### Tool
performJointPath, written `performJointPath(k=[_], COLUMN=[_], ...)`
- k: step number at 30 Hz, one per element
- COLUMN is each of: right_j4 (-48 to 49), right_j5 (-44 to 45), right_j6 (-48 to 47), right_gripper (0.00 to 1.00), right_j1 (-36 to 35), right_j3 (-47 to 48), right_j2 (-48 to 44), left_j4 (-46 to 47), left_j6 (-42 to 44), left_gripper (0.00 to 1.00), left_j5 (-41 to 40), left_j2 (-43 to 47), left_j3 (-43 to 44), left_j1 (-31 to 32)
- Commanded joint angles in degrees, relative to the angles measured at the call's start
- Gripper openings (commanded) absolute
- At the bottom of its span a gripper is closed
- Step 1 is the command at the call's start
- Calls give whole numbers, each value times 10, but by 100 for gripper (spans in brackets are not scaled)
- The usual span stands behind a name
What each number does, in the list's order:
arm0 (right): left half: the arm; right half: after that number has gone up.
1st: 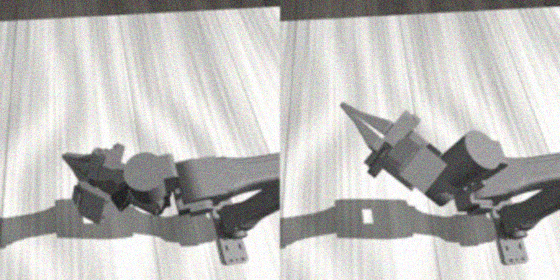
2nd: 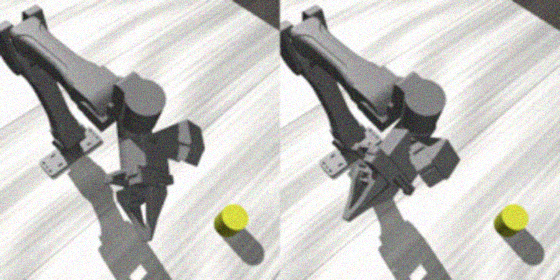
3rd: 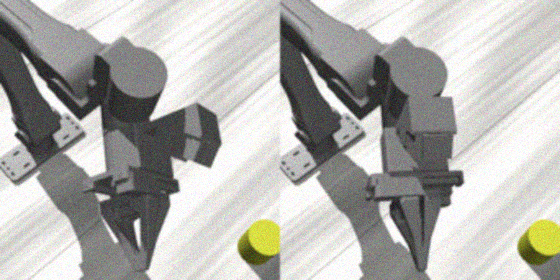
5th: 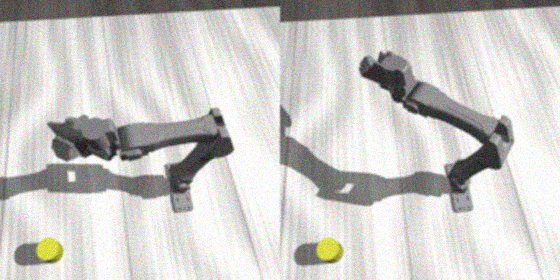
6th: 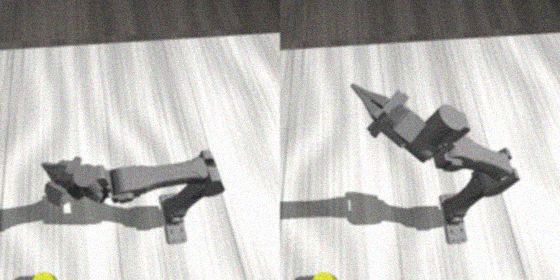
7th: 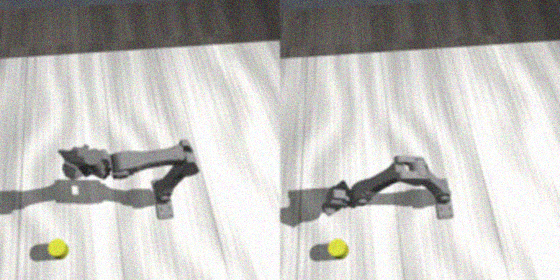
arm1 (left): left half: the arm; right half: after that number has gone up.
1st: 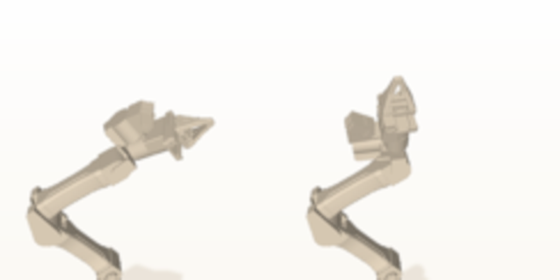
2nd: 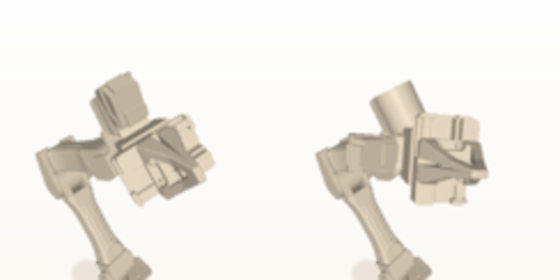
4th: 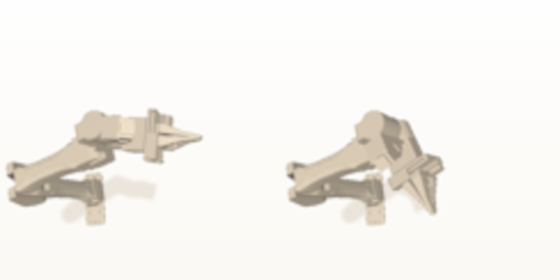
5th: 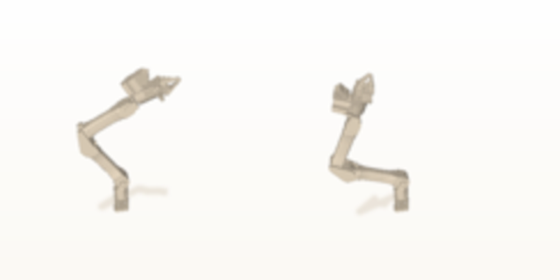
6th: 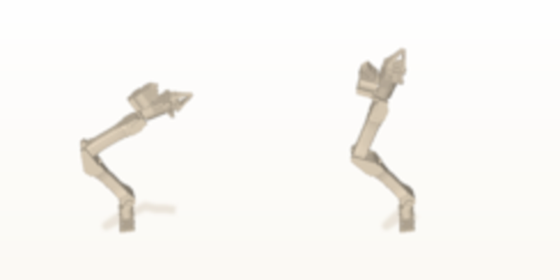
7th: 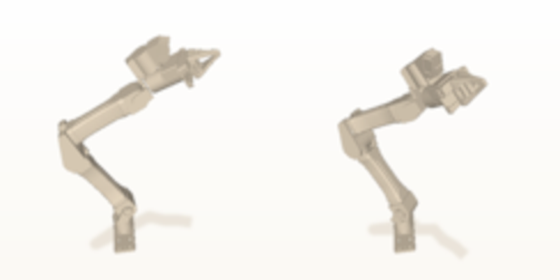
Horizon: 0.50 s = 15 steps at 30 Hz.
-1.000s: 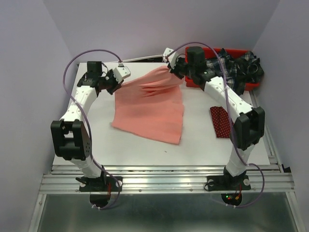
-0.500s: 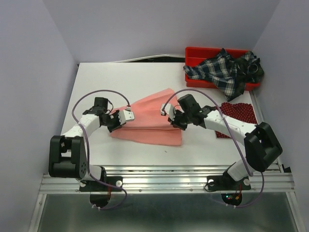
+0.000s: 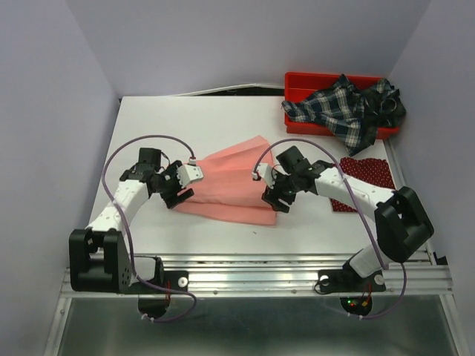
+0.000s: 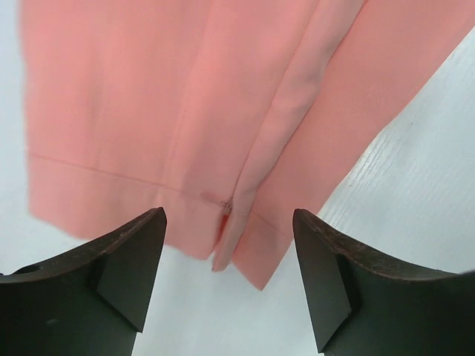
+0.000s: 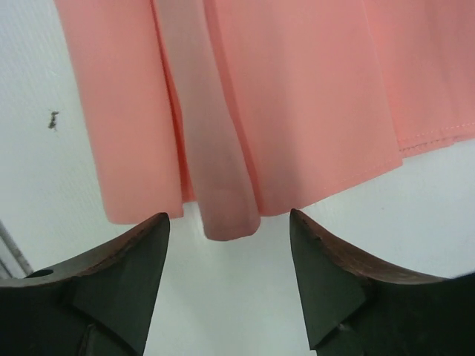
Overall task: Fold and stack the skirts
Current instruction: Fold the skirt
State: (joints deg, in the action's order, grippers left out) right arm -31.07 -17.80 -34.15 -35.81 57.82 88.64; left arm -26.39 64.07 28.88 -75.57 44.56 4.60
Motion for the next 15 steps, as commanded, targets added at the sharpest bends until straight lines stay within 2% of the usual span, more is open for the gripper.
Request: performJointPath(k=[1, 4, 6, 12, 15], right_j4=[-70, -66, -41, 22, 52], right_j5=[-60, -82, -74, -1, 64], right_j6=[36, 55, 55, 56, 66], right_gripper=[73, 83, 85, 79, 74], right_j1=[-12, -26, -34, -104, -109], right_j3=[36, 11, -15, -32, -32], right_j2=[-47, -64, -66, -17, 54], left_j4=[-55, -41, -14, 50, 71], left_j6=[-38, -56, -75, -146, -161], left_gripper=[81, 81, 81, 72, 72], left_j5=[22, 15, -12, -47, -63], left_j2=[71, 84, 83, 33, 9], left_j3=[42, 33, 17, 27, 25], left_j1=[-2, -2, -1, 0, 0])
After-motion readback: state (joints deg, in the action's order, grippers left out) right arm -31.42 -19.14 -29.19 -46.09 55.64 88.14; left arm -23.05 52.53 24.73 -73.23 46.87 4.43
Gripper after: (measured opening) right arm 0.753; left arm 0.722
